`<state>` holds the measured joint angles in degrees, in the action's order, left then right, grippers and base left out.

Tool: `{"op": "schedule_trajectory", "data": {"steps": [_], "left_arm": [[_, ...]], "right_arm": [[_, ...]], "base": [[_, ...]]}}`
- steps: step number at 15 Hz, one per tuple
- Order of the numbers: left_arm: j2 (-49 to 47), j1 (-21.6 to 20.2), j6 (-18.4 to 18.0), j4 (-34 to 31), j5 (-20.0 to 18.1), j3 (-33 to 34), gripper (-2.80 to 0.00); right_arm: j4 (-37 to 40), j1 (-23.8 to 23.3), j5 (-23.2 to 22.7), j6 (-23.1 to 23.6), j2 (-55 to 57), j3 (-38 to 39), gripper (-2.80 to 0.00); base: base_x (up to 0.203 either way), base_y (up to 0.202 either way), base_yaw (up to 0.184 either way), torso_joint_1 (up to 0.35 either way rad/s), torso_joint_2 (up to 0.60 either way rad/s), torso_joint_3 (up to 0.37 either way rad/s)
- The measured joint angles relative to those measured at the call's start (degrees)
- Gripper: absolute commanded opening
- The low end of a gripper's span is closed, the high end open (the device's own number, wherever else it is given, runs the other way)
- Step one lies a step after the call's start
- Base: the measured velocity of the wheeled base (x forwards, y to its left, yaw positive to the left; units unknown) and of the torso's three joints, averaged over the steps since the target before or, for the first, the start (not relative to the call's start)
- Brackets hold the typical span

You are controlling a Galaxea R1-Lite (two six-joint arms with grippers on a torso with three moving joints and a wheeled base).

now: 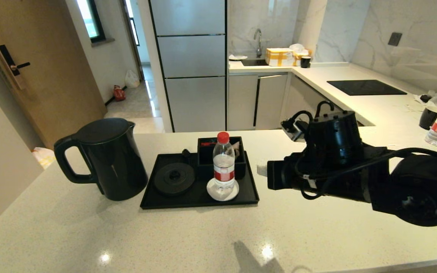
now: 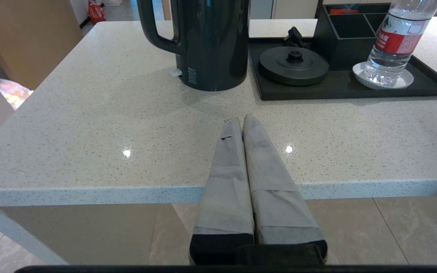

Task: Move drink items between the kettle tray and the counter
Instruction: Pick up the bottled water

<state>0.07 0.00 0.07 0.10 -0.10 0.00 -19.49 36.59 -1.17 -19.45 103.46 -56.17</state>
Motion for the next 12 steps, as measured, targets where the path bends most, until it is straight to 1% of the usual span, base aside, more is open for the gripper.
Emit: {"op": "schedule_trajectory", "data": {"steps": [2,3,9,12], "left_arm": [[0.0,0.0,-0.02,0.01,0.02,0.0,-2.8],[0.0,0.0,-0.01,0.01,0.0,0.0,-2.8],[0.0,0.0,0.02,0.0,0.0,0.0,-2.8],[0.0,0.0,-0.02,-0.02,-0.01,0.0,-2.8]], "right_arm": [[-3.24,0.46,1.64,1.14,3.21,-0.67,-2.8],[-4.24,0.59,1.87,1.48,4.49,-1.04,0.0],[-6.9,0.67,2.11,1.79,12.7,-7.27,0.0],[-9.83,0.51,2.41,1.88,15.87,-10.24,0.0]], "base": [[0.0,0.0,0.0,0.0,0.0,0.0],[0.0,0.0,0.0,0.0,0.0,0.0],[0.0,0.0,0.0,0.0,0.0,0.0],[0.0,0.0,0.0,0.0,0.0,0.0]]}}
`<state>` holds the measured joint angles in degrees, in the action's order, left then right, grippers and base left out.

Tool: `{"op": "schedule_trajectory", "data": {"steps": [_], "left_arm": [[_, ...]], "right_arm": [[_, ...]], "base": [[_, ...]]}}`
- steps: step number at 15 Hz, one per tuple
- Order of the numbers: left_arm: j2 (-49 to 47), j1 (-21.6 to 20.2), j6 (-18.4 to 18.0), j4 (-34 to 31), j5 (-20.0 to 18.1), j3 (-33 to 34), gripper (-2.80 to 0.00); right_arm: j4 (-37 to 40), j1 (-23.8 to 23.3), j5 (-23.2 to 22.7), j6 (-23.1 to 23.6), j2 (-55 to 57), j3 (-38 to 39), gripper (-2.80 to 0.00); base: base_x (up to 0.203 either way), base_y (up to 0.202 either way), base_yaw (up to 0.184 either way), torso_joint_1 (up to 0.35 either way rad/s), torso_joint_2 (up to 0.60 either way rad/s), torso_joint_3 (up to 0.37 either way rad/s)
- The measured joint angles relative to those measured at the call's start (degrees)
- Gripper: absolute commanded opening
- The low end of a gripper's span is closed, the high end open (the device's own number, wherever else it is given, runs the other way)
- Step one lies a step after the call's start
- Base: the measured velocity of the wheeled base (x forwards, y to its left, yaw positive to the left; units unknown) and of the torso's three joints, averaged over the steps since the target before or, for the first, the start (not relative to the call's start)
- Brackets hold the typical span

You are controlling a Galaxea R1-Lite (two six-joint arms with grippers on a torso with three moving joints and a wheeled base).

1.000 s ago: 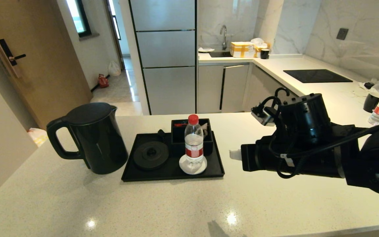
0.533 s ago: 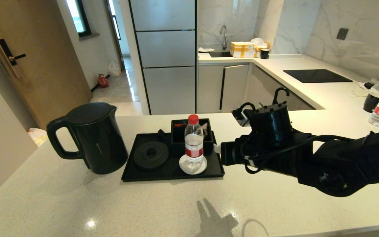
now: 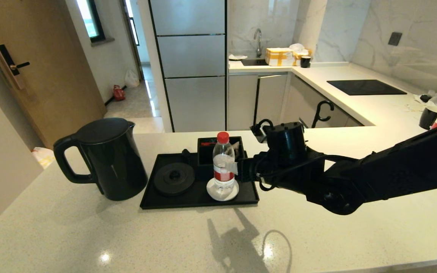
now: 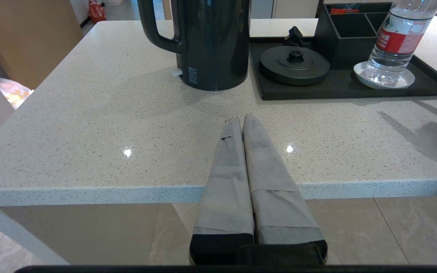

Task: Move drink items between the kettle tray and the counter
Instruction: Pick up the bottled water

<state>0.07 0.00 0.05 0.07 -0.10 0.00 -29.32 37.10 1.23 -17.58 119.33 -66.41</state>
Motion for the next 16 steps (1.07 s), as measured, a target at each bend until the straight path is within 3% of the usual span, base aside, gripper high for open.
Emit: {"op": "schedule_trajectory", "data": {"steps": [9,16], "left_arm": [[0.0,0.0,0.03,0.04,0.03,0.0,-2.8],[0.0,0.0,0.02,0.02,0.03,0.0,-2.8]], "right_arm": [[-0.76,0.64,8.14,2.76,7.22,-8.77,0.0],[-0.66,2.61,9.68,3.92,9.26,-11.93,0.0]], "base": [[0.0,0.0,0.0,0.0,0.0,0.0],[0.0,0.0,0.0,0.0,0.0,0.0]]}}
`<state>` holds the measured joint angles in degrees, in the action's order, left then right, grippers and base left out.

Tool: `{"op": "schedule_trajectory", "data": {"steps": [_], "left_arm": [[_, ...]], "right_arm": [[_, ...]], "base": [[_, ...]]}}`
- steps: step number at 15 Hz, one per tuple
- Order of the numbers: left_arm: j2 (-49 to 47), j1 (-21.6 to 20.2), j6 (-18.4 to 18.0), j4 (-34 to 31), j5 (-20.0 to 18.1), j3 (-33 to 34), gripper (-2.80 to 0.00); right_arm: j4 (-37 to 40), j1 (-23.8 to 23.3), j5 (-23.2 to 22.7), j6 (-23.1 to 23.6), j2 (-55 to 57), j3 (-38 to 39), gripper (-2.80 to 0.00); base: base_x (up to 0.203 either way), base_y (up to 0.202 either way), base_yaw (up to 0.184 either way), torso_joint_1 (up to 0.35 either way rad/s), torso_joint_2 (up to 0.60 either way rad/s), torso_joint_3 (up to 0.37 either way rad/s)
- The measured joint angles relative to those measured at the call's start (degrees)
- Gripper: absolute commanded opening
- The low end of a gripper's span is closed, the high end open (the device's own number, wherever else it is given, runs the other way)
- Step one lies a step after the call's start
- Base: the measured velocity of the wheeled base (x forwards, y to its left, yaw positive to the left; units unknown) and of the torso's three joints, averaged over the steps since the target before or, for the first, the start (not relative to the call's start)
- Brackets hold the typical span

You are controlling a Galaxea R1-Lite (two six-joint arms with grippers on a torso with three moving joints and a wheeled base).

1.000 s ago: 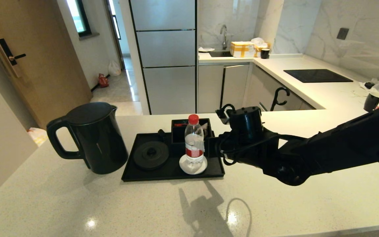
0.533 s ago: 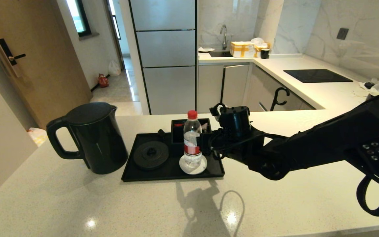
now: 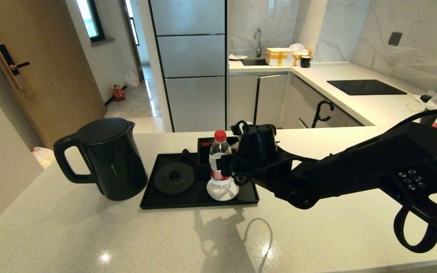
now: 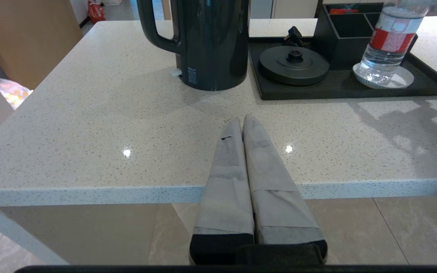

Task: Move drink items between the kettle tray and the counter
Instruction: Pick up the bottled water

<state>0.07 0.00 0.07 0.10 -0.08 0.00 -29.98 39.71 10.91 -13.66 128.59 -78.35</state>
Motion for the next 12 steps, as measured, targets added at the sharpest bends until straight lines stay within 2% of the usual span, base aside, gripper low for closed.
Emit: {"op": "schedule_trajectory", "data": {"steps": [12], "left_arm": [[0.0,0.0,0.0,0.01,-0.03,0.0,-2.8]], "right_arm": [[0.23,1.06,3.5,3.63,5.89,-7.54,0.0]], "base": [[0.0,0.0,0.0,0.0,0.0,0.0]]}}
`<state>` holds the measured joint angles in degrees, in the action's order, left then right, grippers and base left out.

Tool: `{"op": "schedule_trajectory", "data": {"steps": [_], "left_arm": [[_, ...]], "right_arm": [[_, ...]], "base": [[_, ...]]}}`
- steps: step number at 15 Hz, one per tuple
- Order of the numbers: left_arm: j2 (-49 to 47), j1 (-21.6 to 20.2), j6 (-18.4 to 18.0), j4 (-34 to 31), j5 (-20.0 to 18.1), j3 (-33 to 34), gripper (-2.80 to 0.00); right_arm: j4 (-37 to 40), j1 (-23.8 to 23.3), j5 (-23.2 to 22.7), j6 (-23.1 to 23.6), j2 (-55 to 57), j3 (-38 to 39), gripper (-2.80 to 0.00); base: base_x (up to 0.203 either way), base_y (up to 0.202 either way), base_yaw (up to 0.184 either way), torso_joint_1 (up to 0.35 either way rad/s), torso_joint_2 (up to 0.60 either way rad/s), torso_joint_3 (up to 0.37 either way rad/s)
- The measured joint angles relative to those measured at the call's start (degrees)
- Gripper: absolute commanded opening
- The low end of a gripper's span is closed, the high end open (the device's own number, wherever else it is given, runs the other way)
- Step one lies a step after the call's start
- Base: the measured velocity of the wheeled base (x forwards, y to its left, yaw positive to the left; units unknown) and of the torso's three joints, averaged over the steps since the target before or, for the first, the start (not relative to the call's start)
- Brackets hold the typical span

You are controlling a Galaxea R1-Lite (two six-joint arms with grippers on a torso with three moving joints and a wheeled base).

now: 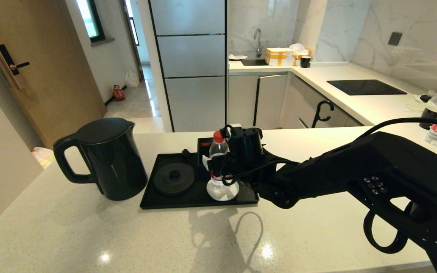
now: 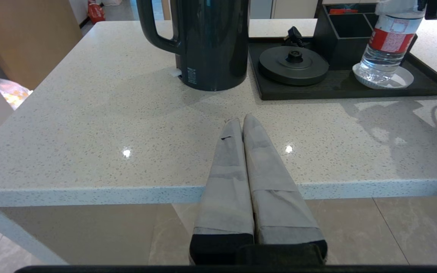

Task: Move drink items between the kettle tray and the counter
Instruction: Pick up the bottled water

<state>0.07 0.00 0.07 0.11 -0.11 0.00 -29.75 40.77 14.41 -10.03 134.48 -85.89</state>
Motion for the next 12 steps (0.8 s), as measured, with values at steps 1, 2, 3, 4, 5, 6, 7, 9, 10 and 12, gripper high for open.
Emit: {"op": "schedule_trajectory", "data": {"steps": [1,2,3,4,5,6,7,9,10,12], "left_arm": [[0.0,0.0,0.0,-0.01,0.01,0.0,-2.8],[0.0,0.0,0.0,-0.01,0.02,0.0,-2.8],[0.0,0.0,0.0,0.0,0.01,0.0,-2.8],[0.0,0.0,-0.02,-0.01,0.01,0.0,-2.8],[0.0,0.0,-0.02,-0.01,0.01,0.0,-2.8],[0.0,0.0,0.0,0.0,0.01,0.0,-2.8],[0.0,0.0,0.0,-0.01,0.03,0.0,-2.8],[0.0,0.0,-0.02,-0.01,0.01,0.0,-2.8],[0.0,0.0,0.0,0.0,0.01,0.0,-2.8],[0.0,0.0,-0.02,0.0,0.01,0.0,-2.8]], "right_arm": [[0.3,0.02,0.11,0.22,0.24,-0.47,0.0],[0.52,0.09,0.33,0.41,0.47,-0.98,0.0],[0.87,0.09,1.01,0.45,0.74,-1.59,-2.8],[1.42,0.09,1.74,0.56,1.03,-2.16,-2.8],[1.74,0.09,1.88,0.64,1.23,-2.52,-2.8],[1.84,0.16,1.96,0.69,1.35,-2.75,-2.8],[2.14,0.24,2.07,0.69,1.35,-2.78,-2.8],[3.78,0.4,2.16,0.64,0.57,-2.7,-2.8],[5.17,0.55,2.18,0.44,-0.36,-2.61,-2.8],[8.33,0.88,2.26,0.13,-3.19,-2.61,-2.8]], "base": [[0.0,0.0,0.0,0.0,0.0,0.0],[0.0,0.0,0.0,0.0,0.0,0.0],[0.0,0.0,0.0,0.0,0.0,0.0],[0.0,0.0,0.0,0.0,0.0,0.0],[0.0,0.0,0.0,0.0,0.0,0.0],[0.0,0.0,0.0,0.0,0.0,0.0],[0.0,0.0,0.0,0.0,0.0,0.0],[0.0,0.0,0.0,0.0,0.0,0.0],[0.0,0.0,0.0,0.0,0.0,0.0],[0.0,0.0,0.0,0.0,0.0,0.0]]}}
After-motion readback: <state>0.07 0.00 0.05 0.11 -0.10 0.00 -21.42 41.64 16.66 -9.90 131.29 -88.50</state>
